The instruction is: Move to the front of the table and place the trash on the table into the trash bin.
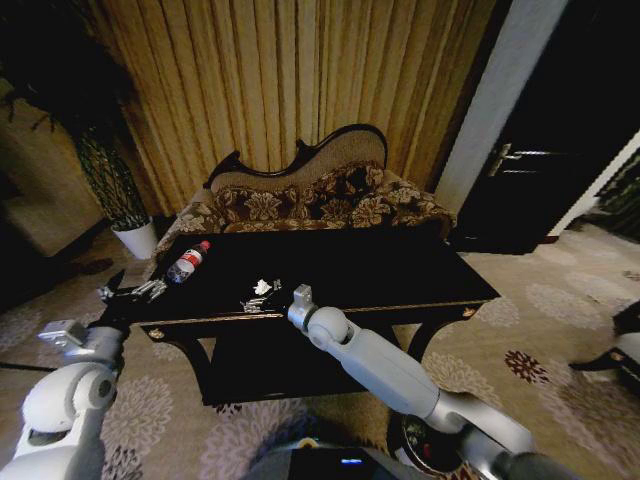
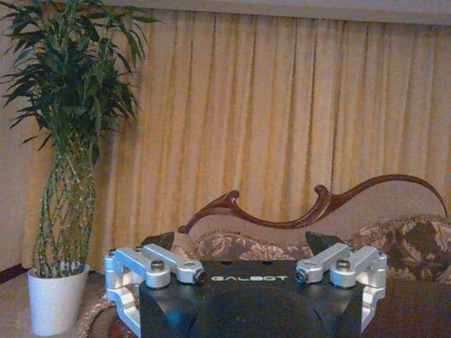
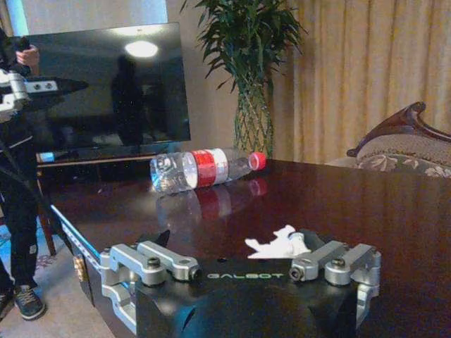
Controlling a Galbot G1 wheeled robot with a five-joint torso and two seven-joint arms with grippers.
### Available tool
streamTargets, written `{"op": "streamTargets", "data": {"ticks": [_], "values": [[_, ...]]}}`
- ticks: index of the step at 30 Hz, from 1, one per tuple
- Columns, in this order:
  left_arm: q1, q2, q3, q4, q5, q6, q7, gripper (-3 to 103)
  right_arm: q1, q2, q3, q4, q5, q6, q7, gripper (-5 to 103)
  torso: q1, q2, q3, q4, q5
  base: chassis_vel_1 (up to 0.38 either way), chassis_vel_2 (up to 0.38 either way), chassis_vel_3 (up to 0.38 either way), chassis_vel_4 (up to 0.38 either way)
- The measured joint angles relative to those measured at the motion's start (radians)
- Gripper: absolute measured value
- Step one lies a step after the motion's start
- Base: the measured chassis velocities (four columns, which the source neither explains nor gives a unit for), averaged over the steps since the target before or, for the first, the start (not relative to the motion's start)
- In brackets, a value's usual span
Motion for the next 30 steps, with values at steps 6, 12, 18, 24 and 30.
{"op": "streamTargets", "data": {"ticks": [6,12,18,24,30], "values": [[0.002,-0.002,-0.003,0.0,-0.001,-0.003,0.001,100,-0.009,-0.001,0.014,-0.004,-0.016,0.005,0.0,90,0.0,0.0,0.0,0.0,0.0,0.0,0.0,0.0,0.0],[0.005,-0.001,-0.003,0.0,-0.001,-0.005,0.003,100,-0.021,-0.004,0.017,-0.007,-0.027,0.019,0.0,74,0.0,0.0,0.0,0.0,0.0001,0.0,0.0,0.0,0.0],[0.007,0.0,-0.003,0.0,-0.003,-0.022,0.004,100,-0.03,-0.009,0.027,-0.008,-0.041,0.023,0.0,52,0.0,0.0,0.0,0.0,0.0001,0.0,0.0,0.0,0.0],[0.008,-0.001,-0.003,0.0,-0.003,-0.028,0.006,100,-0.03,-0.018,0.035,-0.002,-0.042,0.023,0.0,30,0.0,0.0,0.0,0.0,0.0001,0.0,0.0,0.0,0.0],[-0.001,0.007,-0.001,0.005,-0.01,-0.029,0.006,100,-0.042,-0.032,0.09,0.036,-0.037,0.021,0.0,8,0.0,0.0,0.0,0.0001,0.0002,0.0,0.0,0.0,0.0]]}}
